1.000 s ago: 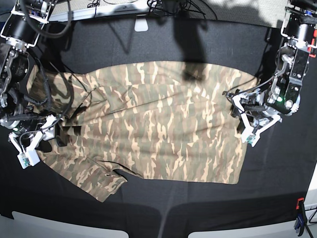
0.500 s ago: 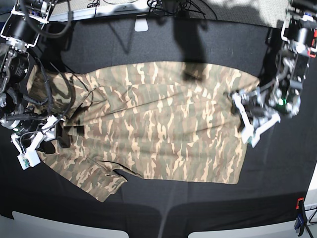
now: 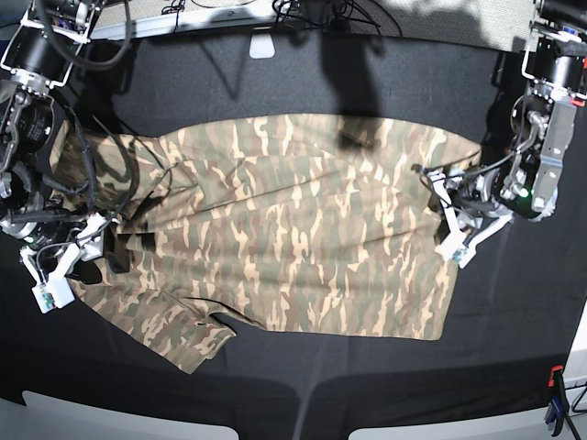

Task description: Layout the t-shirt on the table in an organized manner, then fold the t-shirt properly

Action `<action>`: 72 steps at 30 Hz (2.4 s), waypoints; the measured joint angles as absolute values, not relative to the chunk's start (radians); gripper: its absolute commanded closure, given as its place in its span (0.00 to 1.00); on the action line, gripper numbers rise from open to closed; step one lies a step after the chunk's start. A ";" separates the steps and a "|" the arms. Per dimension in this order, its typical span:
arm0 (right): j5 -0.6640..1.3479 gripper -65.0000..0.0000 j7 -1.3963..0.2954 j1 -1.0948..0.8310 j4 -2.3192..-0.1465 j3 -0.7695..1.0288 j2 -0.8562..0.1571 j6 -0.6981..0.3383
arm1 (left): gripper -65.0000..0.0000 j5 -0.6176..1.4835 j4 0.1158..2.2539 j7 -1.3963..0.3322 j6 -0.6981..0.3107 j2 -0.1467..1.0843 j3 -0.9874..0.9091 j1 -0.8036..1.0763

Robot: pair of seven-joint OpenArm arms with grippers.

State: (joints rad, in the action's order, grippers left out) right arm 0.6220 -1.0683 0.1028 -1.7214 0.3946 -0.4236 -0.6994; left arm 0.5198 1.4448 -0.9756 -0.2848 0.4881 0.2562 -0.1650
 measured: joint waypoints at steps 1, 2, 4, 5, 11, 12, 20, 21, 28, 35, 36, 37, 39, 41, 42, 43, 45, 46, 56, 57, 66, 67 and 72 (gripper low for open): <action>0.622 0.53 -1.068 0.103 -1.721 0.395 -0.423 -0.699 | 0.80 0.521 1.445 -0.974 -0.285 0.488 0.256 -0.166; 0.622 0.53 -1.068 0.103 -1.721 0.395 -0.423 -0.699 | 0.68 0.520 1.445 -0.974 -0.284 0.488 0.256 -0.166; 0.622 0.53 -1.076 0.103 -1.721 0.395 -0.424 -0.699 | 0.48 0.520 1.444 -0.974 -0.283 0.488 0.256 -0.167; 0.622 0.53 -1.076 0.103 -1.721 0.395 -0.424 -0.699 | 0.41 0.520 1.445 -0.974 -0.280 0.488 0.256 -0.166; 0.622 0.53 -1.076 0.103 -1.721 0.395 -0.424 -0.699 | 0.34 0.487 1.444 -0.913 -0.239 0.488 0.256 -0.167; 0.622 0.53 -1.076 0.103 -1.721 0.395 -0.424 -0.699 | 0.34 0.490 1.444 -0.913 -0.239 0.488 0.256 -0.167; 0.622 0.53 -1.081 0.103 -1.721 0.395 -0.424 -0.699 | 0.34 0.627 1.444 -0.977 -0.299 0.488 0.256 -0.164; 0.622 0.53 -1.081 0.103 -1.721 0.395 -0.424 -0.699 | 0.34 0.632 1.444 -0.977 -0.300 0.488 0.256 -0.164; 0.622 0.53 -1.081 0.103 -1.721 0.395 -0.424 -0.699 | 0.47 0.629 1.444 -0.977 -0.300 0.488 0.256 -0.164; 0.622 0.53 -1.081 0.103 -1.721 0.395 -0.423 -0.699 | 0.82 0.574 1.444 -0.935 -0.301 0.488 0.256 -0.164; 0.622 0.53 -1.081 0.103 -1.721 0.395 -0.423 -0.699 | 0.91 0.570 1.444 -0.929 -0.300 0.488 0.256 -0.164; 0.622 0.53 -1.081 0.103 -1.721 0.395 -0.424 -0.699 | 1.00 0.565 1.444 -0.925 -0.300 0.488 0.256 -0.164; 0.622 0.53 -1.081 0.103 -1.721 0.395 -0.424 -0.699 | 1.00 0.549 1.444 -0.925 -0.300 0.488 0.256 -0.164; 0.622 0.53 -1.083 0.103 -1.721 0.395 -0.424 -0.699 | 1.00 0.545 1.449 -0.966 -0.299 0.488 0.256 -0.164; 0.622 0.53 -1.087 0.103 -1.721 0.395 -0.424 -0.699 | 1.00 0.545 1.459 -0.997 -0.299 0.488 0.256 -0.163; 0.622 0.53 -1.098 0.103 -1.721 0.395 -0.423 -0.699 | 1.00 0.542 1.476 -1.012 -0.308 0.489 0.256 -0.159; 0.622 0.53 -1.102 0.102 -1.721 0.395 -0.423 -0.699 | 1.00 0.543 1.536 -1.018 -0.342 0.495 0.256 -0.140; 0.619 0.53 -1.093 0.099 -1.721 0.395 -0.424 -0.699 | 1.00 0.545 1.581 -1.015 -0.340 0.500 0.256 -0.123; 0.620 0.53 -1.057 0.070 -1.723 0.395 -0.410 -0.696 | 1.00 0.407 1.943 -0.987 -0.320 0.629 0.256 0.133; 0.622 0.53 -1.057 0.056 -1.725 0.395 -0.410 -0.696 | 1.00 0.398 1.950 -0.985 -0.321 0.642 0.256 0.160; 0.363 0.53 -1.057 -0.050 -1.766 0.394 -0.408 -0.697 | 1.00 0.333 1.952 -0.987 -0.322 0.667 0.256 0.313; 0.314 0.53 -1.057 -0.050 -1.757 0.394 -0.408 -0.697 | 1.00 0.335 1.953 -0.979 -0.323 0.666 0.256 0.312; 0.378 0.53 -1.100 -0.049 -1.686 0.385 -0.448 -0.697 | 1.00 0.334 1.953 -0.976 -0.322 0.665 0.256 0.307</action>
State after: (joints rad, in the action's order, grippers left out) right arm 0.3779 -1.0996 -0.0490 -1.6859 0.3851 -0.4477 -0.6968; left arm 0.3344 1.9526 -0.9764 -0.3222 0.6655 0.2562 0.3069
